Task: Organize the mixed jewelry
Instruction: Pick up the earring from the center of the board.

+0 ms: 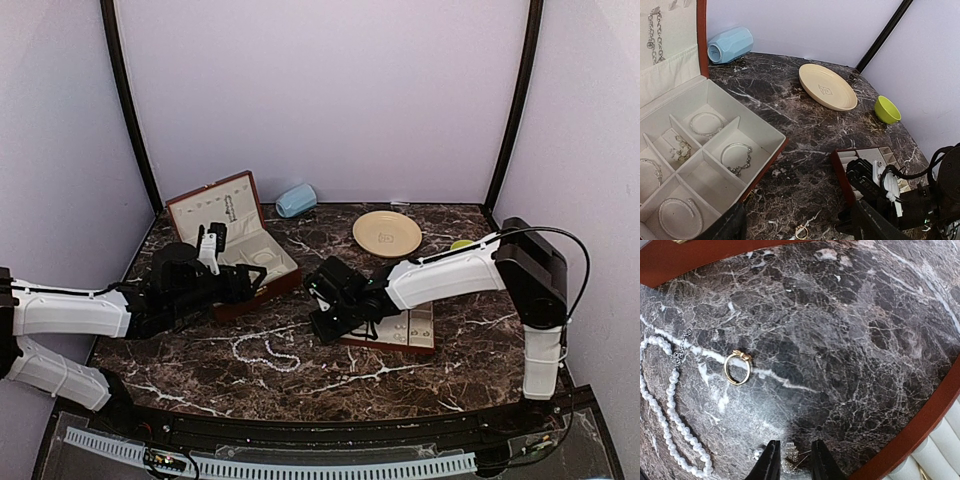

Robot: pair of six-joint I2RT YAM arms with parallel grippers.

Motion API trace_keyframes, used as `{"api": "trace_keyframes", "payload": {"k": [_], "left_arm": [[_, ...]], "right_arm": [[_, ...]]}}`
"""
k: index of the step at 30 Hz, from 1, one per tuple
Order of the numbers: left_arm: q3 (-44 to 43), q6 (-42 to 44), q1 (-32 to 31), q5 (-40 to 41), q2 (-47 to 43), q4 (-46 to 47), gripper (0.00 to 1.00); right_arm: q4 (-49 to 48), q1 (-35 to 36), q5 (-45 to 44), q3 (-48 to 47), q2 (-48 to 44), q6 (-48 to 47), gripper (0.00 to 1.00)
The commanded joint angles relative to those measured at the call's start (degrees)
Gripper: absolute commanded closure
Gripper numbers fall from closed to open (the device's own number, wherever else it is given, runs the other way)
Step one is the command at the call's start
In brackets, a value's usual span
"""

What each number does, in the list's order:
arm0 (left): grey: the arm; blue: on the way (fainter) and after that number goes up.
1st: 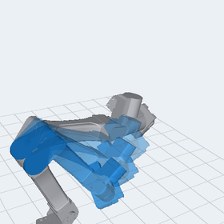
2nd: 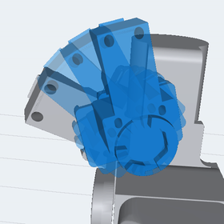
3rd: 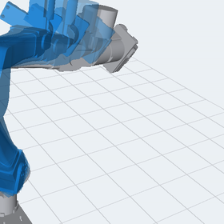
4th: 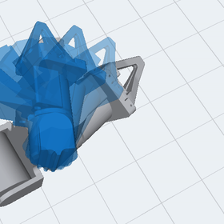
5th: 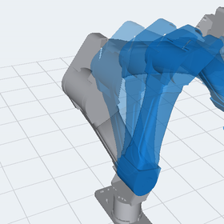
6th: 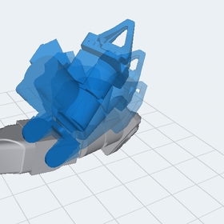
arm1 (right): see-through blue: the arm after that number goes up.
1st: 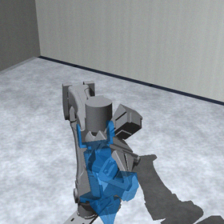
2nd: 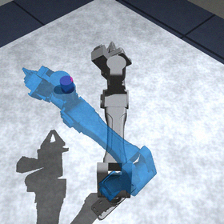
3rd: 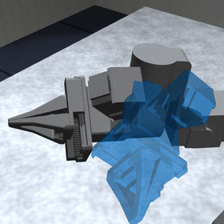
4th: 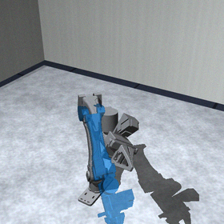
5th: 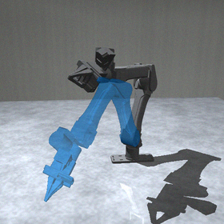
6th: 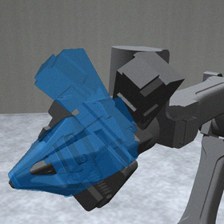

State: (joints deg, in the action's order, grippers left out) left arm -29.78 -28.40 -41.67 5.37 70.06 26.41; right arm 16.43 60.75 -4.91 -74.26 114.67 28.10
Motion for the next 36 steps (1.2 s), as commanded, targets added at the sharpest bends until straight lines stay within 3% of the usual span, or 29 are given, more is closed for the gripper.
{"api": "trace_keyframes", "payload": {"k": [1,20,27,36], "left_arm": [[1.0,-0.4,0.4,0.1,-1.7,-0.6,0.26],[1.9,-1.3,0.5,-0.1,-2.1,-0.4,0.25],[2.0,-1.4,0.5,-0.1,-2.6,-0.6,0.25],[1.5,0.8,0.5,-3.5,-1.0,0.5,0.25]], "right_arm": [[-0.1,0.2,-0.7,-1.1,1.2,0.1,0.79],[-2.3,0.2,0.4,-0.8,1.2,2.5,1.0],[-6.9,-1.5,3.3,2.1,-2.8,5.9,1.0],[-19.5,-6.4,11.3,12.9,-12.6,11.8,1.0]]}}
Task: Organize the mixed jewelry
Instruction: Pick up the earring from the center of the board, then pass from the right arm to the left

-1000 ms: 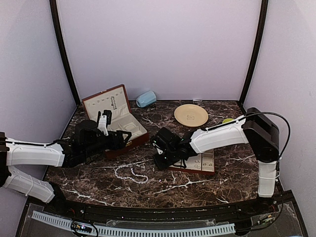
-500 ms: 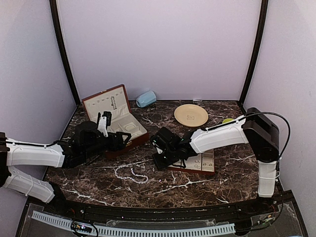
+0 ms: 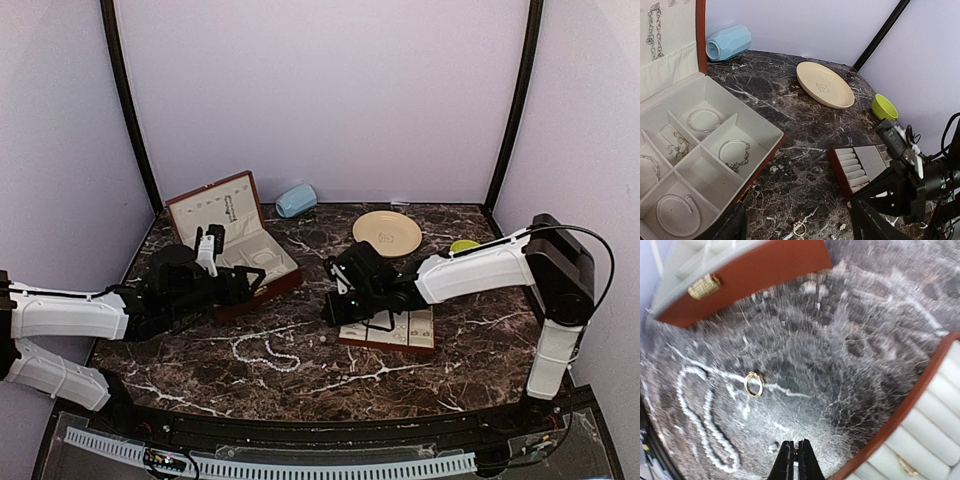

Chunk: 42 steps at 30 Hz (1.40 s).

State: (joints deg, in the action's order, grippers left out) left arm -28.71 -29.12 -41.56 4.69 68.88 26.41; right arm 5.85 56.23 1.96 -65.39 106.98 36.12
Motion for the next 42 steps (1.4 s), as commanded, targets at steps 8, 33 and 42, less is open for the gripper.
{"api": "trace_keyframes", "payload": {"k": [8,33,42], "left_arm": [[-3.3,5.2,-2.9,-7.1,7.1,3.1,0.26],[-22.7,8.2,-15.1,-9.0,32.0,-0.3,0.33],[-24.6,8.4,-15.7,-10.4,34.6,-1.1,0.33]], "right_arm": [[-18.4,-5.8,7.3,17.1,-14.1,9.5,1.0],[-33.3,-13.3,8.6,40.0,-26.3,20.1,1.0],[-38.4,-13.4,9.0,42.7,-24.2,22.9,1.0]]}}
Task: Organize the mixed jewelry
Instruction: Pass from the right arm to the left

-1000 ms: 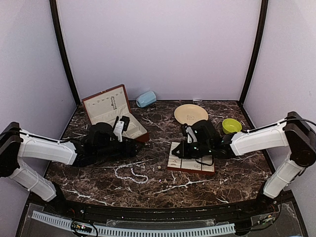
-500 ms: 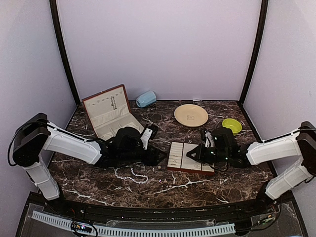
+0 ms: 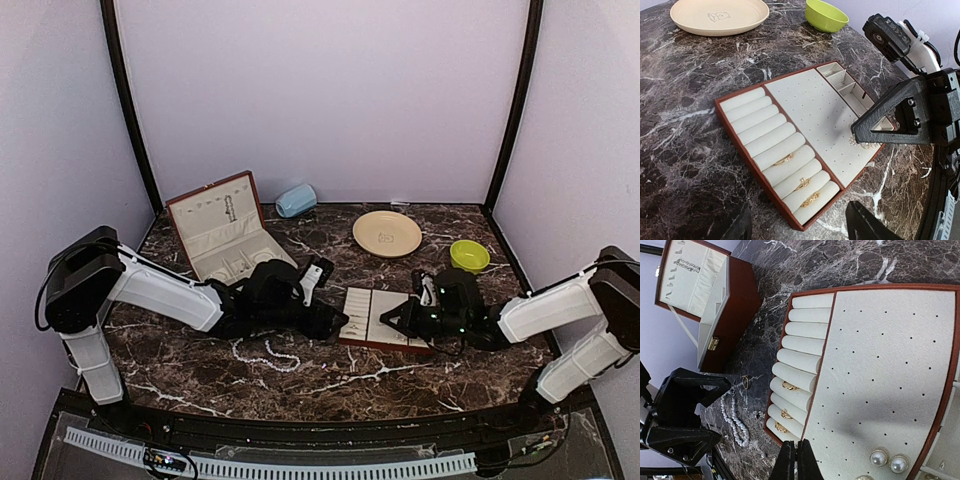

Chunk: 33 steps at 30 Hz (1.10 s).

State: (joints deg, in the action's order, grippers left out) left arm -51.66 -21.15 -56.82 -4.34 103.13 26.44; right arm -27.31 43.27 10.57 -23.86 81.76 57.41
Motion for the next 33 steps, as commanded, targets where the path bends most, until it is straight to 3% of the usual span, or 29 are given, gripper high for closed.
{"api": "trace_keyframes", "payload": {"k": [1,14,22,28,33], "left_arm": [[-1.7,0.5,-0.5,-1.3,0.5,-1.2,0.33],[-1.8,0.6,-0.6,-2.3,0.8,-0.8,0.33],[1.4,-6.2,0.9,-12.9,-0.7,12.3,0.33],[3.6,-14.2,4.4,-25.7,-0.4,25.9,0.37],[1.3,-13.5,4.6,-32.8,0.2,25.7,0.41]], "right_arm": [[-5.2,-0.5,0.2,1.2,1.1,1.7,1.0],[-8.9,-0.5,0.5,2.8,2.7,2.5,1.0],[-19.3,-1.2,5.7,6.1,-1.4,2.0,1.0],[-25.4,-3.9,13.1,8.1,-5.9,1.1,1.0],[-25.6,-4.4,20.7,6.2,-9.0,-0.2,1.0]]}}
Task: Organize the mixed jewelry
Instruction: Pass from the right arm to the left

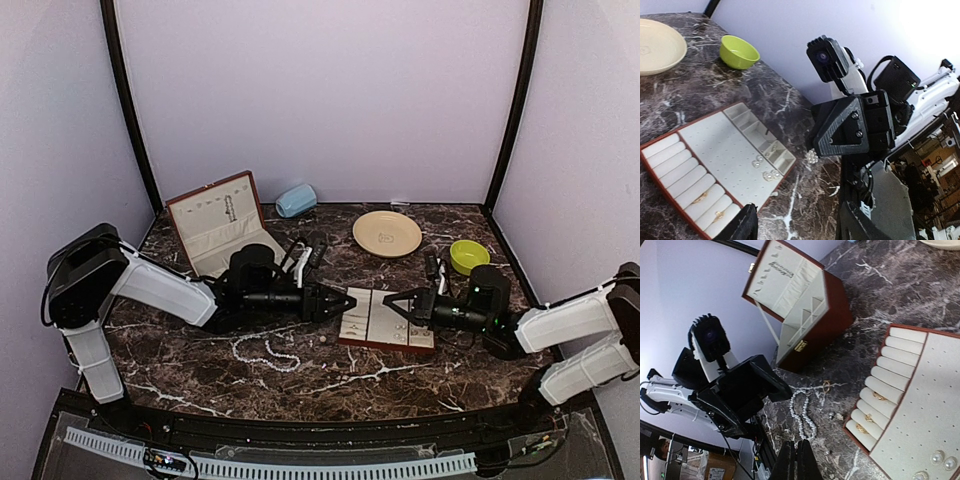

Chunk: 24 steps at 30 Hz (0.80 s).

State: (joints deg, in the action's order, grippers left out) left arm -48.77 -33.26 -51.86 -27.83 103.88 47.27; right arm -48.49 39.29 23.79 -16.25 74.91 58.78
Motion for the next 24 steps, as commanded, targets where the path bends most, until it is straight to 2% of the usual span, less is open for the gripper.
{"api": "trace_keyframes", "payload": {"k": [1,6,16,24], "left_arm": [[-2.0,-1.3,-0.4,-10.5,-0.5,4.5,0.42],[-4.6,-0.6,-0.4,-13.4,-0.2,2.5,0.44],[-7.4,-0.4,-0.6,-20.7,1.3,1.7,0.54],[-8.6,0.0,-1.0,-21.3,2.0,1.0,0.61]], "right_arm": [[-4.4,-0.4,8.5,-1.7,-2.6,-1.7,1.0],[-1.7,-0.4,14.1,-4.4,-3.8,-3.1,1.0],[-1.7,-0.4,19.6,-7.4,-1.3,-3.2,1.0],[-1.8,-0.3,21.3,-8.0,-0.4,-3.1,1.0]]}}
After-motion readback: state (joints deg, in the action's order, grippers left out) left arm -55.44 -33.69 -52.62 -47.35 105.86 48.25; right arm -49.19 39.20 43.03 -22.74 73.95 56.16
